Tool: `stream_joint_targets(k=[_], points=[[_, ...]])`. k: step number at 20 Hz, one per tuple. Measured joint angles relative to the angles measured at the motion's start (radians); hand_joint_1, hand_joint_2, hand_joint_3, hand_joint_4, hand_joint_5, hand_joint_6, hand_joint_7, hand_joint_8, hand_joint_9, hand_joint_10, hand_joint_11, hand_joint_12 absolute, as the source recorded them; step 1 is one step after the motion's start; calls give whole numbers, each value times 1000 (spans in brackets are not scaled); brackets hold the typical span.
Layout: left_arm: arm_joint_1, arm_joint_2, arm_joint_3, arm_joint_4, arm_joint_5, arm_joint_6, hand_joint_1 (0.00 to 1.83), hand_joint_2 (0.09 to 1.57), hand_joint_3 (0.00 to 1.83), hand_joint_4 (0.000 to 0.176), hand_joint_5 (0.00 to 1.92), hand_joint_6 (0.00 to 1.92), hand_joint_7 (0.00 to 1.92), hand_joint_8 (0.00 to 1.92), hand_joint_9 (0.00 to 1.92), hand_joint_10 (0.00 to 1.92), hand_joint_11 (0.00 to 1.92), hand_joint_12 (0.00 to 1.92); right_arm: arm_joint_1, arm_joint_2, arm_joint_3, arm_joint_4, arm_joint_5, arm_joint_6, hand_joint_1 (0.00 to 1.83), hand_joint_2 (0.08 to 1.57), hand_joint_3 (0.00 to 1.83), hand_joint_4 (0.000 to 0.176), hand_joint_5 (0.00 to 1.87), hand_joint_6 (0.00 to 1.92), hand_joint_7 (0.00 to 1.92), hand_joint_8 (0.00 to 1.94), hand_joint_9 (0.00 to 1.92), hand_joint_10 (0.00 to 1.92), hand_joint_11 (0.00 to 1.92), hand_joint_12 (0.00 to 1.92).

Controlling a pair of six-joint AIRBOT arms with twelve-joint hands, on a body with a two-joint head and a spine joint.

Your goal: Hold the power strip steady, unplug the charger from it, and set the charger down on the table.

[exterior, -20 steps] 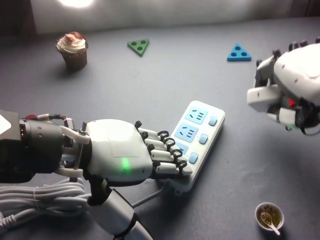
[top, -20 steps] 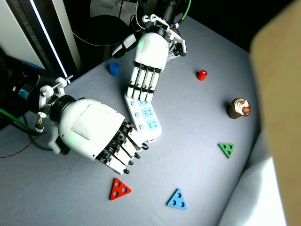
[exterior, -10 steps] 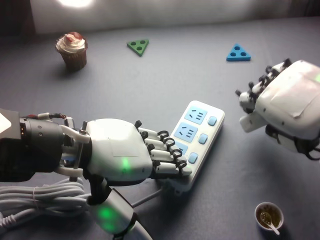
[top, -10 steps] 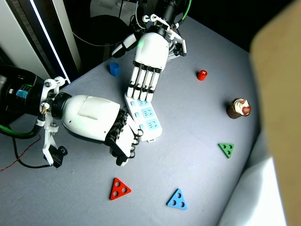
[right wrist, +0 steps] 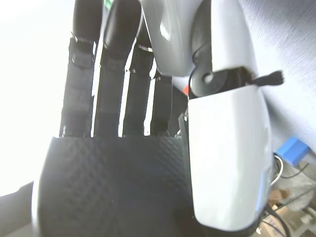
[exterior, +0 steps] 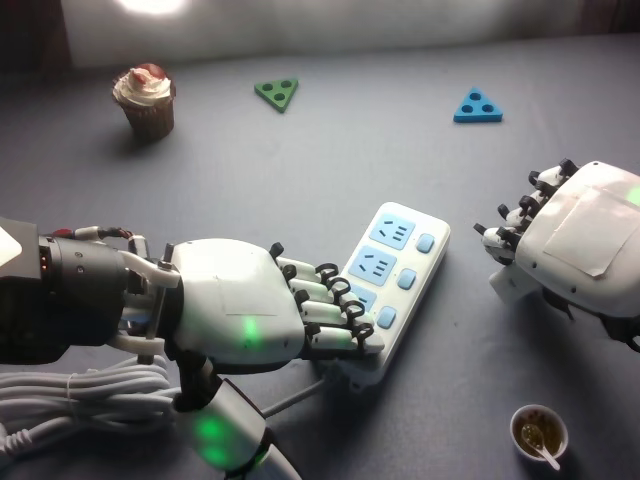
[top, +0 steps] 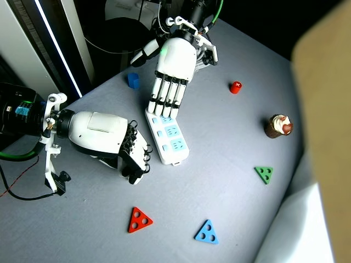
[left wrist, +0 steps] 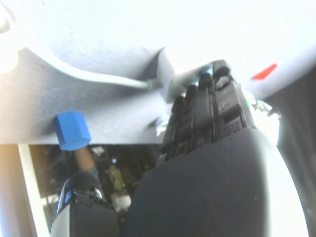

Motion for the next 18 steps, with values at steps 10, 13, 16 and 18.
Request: stream_joint_targets(k=[10, 13, 16, 18], points=[[-3, 0, 0, 2, -2, 0, 0, 913, 0, 0, 118, 3, 128, 3, 124, 3, 134, 15, -12, 0, -50, -23, 5, -8, 960, 1025, 1, 0, 525, 22, 652, 0, 674, 1, 487, 508], [-7, 0, 0, 2, -4, 0, 0, 912, 0, 0, 123, 4, 134, 5, 128, 4, 136, 15, -26, -1, -50, -26, -16, -2, 851, 1024, 0, 0, 355, 0, 417, 0, 437, 0, 302, 413], [-8, 0, 0, 3, -4, 0, 0, 914, 0, 0, 120, 2, 136, 3, 132, 4, 147, 20, -27, -1, -50, -28, -22, -2, 713, 999, 2, 0, 202, 0, 267, 0, 291, 0, 250, 234], [-8, 0, 0, 3, -5, 0, 0, 913, 0, 0, 125, 3, 142, 5, 141, 7, 152, 21, -27, -1, -50, -28, -22, -2, 678, 979, 0, 0, 67, 0, 139, 0, 174, 0, 151, 161]])
